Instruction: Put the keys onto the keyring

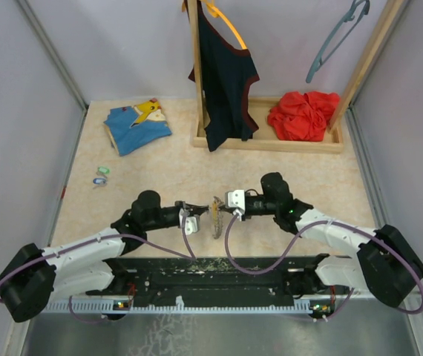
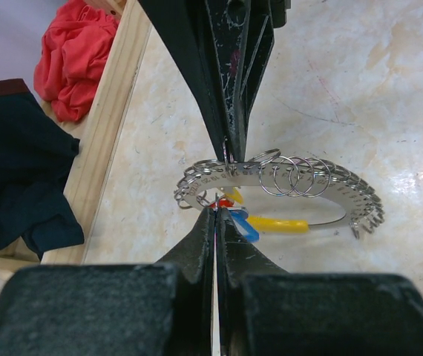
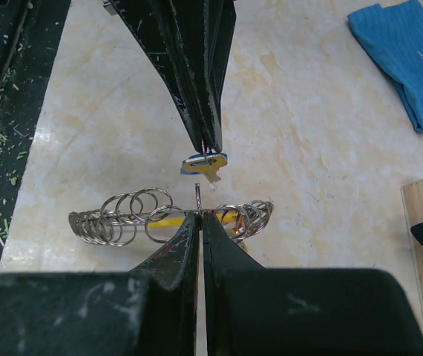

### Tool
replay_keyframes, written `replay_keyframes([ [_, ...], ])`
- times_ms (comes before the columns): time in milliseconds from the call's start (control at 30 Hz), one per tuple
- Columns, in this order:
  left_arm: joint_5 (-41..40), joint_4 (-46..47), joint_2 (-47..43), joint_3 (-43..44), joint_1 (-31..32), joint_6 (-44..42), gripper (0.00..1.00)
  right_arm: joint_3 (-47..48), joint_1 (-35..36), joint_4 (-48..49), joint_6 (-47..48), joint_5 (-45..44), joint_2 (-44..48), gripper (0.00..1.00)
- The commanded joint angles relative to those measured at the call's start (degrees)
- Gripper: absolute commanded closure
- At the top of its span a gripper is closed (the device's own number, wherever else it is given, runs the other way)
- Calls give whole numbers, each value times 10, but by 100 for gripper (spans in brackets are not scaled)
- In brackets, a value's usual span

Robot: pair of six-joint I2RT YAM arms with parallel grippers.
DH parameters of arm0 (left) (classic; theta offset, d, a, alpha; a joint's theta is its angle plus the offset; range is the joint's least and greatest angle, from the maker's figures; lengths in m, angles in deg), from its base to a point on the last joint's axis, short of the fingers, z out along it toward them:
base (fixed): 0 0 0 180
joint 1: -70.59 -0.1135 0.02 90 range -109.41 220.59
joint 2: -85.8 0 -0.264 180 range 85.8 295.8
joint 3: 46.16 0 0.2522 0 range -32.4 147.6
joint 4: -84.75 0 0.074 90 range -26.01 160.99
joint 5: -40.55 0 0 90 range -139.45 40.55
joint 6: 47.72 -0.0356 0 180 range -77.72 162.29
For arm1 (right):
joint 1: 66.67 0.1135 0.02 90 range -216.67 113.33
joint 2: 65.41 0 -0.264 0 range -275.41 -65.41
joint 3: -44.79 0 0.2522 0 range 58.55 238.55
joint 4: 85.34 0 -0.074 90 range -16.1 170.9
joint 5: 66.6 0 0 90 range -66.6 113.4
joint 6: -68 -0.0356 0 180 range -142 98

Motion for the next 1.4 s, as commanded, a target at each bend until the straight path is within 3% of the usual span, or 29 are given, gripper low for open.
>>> replay_keyframes([
  [0,-2,-3,-3,13,7,-12,100,53,-2,-15,12,29,-9,100],
  [467,5,0,4,18,11,1,100,31,26,14,39,-47,-3,100],
  [1367,-16,-22,18,38,13,19,100,36,35,9,43,-61,-10,100],
])
